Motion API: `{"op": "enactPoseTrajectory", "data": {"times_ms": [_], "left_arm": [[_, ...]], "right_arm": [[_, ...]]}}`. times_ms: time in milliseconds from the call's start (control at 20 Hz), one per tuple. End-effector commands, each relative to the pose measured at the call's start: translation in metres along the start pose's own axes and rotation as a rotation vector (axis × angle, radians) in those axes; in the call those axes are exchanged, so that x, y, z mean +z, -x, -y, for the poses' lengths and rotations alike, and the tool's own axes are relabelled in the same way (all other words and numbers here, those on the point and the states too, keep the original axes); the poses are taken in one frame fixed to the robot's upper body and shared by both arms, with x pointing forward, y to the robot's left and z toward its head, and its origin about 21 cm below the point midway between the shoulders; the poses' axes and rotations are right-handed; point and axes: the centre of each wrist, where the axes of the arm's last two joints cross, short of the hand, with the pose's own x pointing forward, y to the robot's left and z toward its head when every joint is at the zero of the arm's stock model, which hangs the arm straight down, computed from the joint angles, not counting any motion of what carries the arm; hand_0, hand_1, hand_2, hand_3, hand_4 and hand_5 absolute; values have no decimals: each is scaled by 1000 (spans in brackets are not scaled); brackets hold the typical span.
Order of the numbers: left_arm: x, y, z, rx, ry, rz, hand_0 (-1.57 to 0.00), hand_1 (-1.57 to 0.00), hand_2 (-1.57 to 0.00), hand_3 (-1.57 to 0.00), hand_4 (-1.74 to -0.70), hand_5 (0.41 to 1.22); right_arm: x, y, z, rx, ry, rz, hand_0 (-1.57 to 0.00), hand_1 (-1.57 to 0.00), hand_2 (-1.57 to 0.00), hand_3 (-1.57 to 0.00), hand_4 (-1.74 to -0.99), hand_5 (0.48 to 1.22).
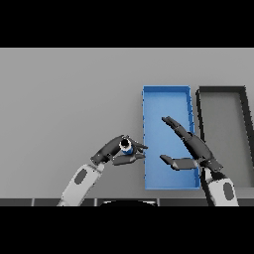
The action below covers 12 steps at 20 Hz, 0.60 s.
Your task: Pick up the blue pipe and place it into the blue bin.
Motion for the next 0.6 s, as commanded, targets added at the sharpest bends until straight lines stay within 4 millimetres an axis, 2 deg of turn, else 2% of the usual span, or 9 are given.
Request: {"op": "enactPoseTrajectory", "data": {"times_ms": [0,300,550], "left_arm": [[-2,-1,-1,-11,-2,-12,-1571,-1571,-1571,-1571,-1467,1221],[-5,4,-3,-10,4,-5,-1571,-1571,-1571,-1571,-1467,1221],[-4,6,-6,-4,20,0,-1571,-1571,-1571,-1571,-1464,1221]], "right_arm": [[-9,-7,0,22,-39,-6,1,-7,-99,0,-1261,560],[-49,-35,-21,102,-258,36,1,-1,-42,1,-1302,559],[-77,-44,-41,112,-386,35,1,0,-48,1,-1253,554]]}}
